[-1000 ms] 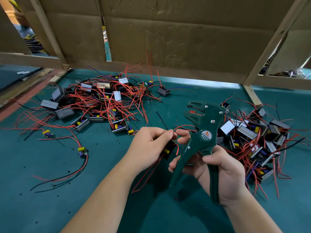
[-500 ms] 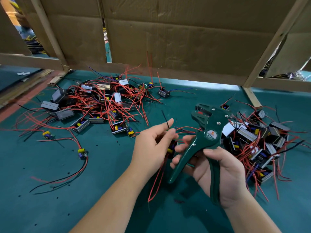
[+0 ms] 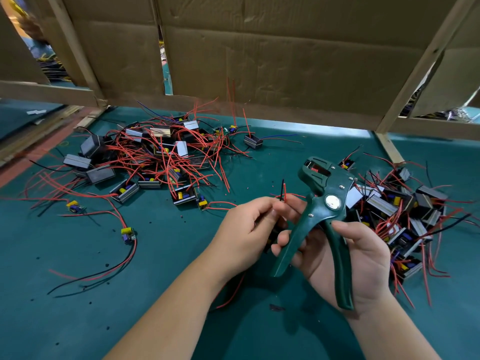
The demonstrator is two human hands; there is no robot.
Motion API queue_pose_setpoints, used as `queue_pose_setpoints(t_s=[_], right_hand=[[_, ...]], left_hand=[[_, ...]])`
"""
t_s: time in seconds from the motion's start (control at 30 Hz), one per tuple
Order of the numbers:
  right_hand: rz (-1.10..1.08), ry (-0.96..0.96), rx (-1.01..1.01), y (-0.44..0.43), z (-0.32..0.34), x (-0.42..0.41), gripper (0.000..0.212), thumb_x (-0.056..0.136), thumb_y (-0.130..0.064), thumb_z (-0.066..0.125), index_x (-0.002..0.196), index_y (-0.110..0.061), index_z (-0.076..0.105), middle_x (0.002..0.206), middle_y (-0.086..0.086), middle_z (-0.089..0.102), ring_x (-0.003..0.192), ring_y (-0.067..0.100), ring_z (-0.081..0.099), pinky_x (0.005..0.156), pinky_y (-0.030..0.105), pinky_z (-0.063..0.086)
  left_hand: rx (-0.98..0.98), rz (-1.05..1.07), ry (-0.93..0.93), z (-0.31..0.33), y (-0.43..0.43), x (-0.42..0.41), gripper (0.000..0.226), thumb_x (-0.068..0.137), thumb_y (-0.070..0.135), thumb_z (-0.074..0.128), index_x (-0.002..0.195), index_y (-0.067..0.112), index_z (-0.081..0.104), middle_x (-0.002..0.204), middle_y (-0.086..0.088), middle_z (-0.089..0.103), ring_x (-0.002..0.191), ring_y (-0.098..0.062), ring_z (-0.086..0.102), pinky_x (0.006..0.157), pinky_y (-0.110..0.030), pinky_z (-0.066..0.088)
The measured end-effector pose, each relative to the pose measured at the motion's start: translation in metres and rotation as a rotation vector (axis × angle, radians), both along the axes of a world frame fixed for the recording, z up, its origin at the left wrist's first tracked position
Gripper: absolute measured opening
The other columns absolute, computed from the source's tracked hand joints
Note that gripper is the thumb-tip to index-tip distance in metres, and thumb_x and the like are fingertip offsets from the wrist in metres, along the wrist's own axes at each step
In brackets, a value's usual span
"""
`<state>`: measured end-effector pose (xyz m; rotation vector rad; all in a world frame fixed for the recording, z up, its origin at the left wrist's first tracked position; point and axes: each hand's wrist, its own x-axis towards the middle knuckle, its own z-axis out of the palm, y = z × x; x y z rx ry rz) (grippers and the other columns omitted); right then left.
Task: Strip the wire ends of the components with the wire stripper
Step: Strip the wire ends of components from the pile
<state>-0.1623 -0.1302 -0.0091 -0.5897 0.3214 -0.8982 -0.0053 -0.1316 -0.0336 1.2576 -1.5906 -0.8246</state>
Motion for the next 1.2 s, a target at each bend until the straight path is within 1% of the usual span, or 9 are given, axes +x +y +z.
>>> queue_pose_setpoints(t_s=[0.13,0.23,0.33,0.4,0.47,0.63,0.77,1.07,1.2], right_hand=[[-0.004,0.023,-0.015,-0.001,-0.001,0.000,0.080,0.051,-0.023,0.084,0.123,0.005,0.060,0.117,0.028,0.063,0.074,0.036,0.066,0.073,0.048,0.057],[-0.012,0.129,-0.017,-0.004,-0.002,-0.003,0.073,0.048,-0.024,0.086,0.115,0.000,0.067,0.094,0.027,0.067,0.074,0.036,0.066,0.072,0.048,0.057],[0.033,0.233,-0.010,-0.005,-0.003,-0.007,0.071,0.049,-0.027,0.086,0.111,0.002,0.068,0.084,0.025,0.063,0.072,0.037,0.064,0.069,0.049,0.056],[0.091,0.275,-0.015,-0.005,-0.002,-0.009,0.070,0.052,-0.029,0.085,0.111,0.003,0.068,0.083,0.024,0.061,0.072,0.037,0.063,0.069,0.050,0.055],[0.155,0.298,-0.029,-0.004,-0.001,-0.010,0.067,0.055,-0.031,0.083,0.111,0.003,0.067,0.082,0.025,0.061,0.072,0.038,0.062,0.069,0.050,0.054],[0.273,0.326,-0.080,0.000,-0.001,-0.008,0.064,0.063,-0.032,0.081,0.113,0.006,0.064,0.083,0.026,0.060,0.072,0.040,0.061,0.072,0.053,0.052],[0.314,0.313,-0.095,0.001,-0.002,-0.005,0.063,0.065,-0.031,0.080,0.114,0.005,0.063,0.083,0.027,0.060,0.073,0.040,0.062,0.073,0.054,0.051],[0.325,0.331,-0.107,0.003,-0.003,-0.003,0.063,0.061,-0.029,0.084,0.110,0.005,0.064,0.081,0.029,0.059,0.071,0.041,0.060,0.072,0.055,0.050],[0.353,0.308,-0.138,0.004,-0.001,-0.004,0.060,0.063,-0.030,0.083,0.110,0.004,0.065,0.081,0.028,0.060,0.071,0.041,0.060,0.072,0.054,0.050]], left_hand=[[0.102,0.031,0.119,-0.001,-0.002,-0.001,0.024,0.089,0.028,0.040,0.081,0.021,0.061,0.075,0.006,0.067,0.070,-0.008,0.062,0.068,-0.030,0.049],[0.044,0.079,0.058,0.001,-0.003,0.004,0.028,0.091,0.041,0.039,0.073,0.027,0.054,0.063,0.014,0.057,0.060,-0.004,0.053,0.061,-0.024,0.039],[-0.023,0.161,0.068,0.004,-0.004,0.012,0.035,0.090,0.050,0.041,0.071,0.025,0.055,0.063,-0.007,0.054,0.061,-0.018,0.053,0.063,-0.033,0.042],[-0.017,0.190,0.130,0.007,-0.004,0.018,0.032,0.091,0.043,0.049,0.069,0.024,0.062,0.055,-0.008,0.050,0.054,-0.013,0.050,0.055,-0.025,0.039],[-0.003,0.195,0.166,0.010,-0.005,0.023,0.027,0.090,0.037,0.055,0.069,0.026,0.068,0.051,0.000,0.047,0.050,-0.007,0.047,0.051,-0.015,0.035],[-0.033,0.191,0.244,0.019,-0.003,0.035,0.019,0.083,0.037,0.065,0.067,0.032,0.073,0.050,0.007,0.049,0.056,-0.009,0.049,0.053,-0.015,0.036],[-0.011,0.152,0.365,0.027,0.001,0.041,0.011,0.074,0.031,0.068,0.072,0.021,0.073,0.047,0.013,0.054,0.037,0.001,0.040,0.042,-0.005,0.031],[0.051,0.111,0.456,0.030,0.002,0.045,0.007,0.064,0.024,0.083,0.066,0.027,0.077,0.050,0.010,0.060,0.047,0.000,0.047,0.051,-0.009,0.038],[0.060,0.124,0.395,0.031,0.003,0.041,0.008,0.062,0.035,0.072,0.065,0.028,0.076,0.047,0.011,0.056,0.046,0.000,0.044,0.049,-0.009,0.037]])
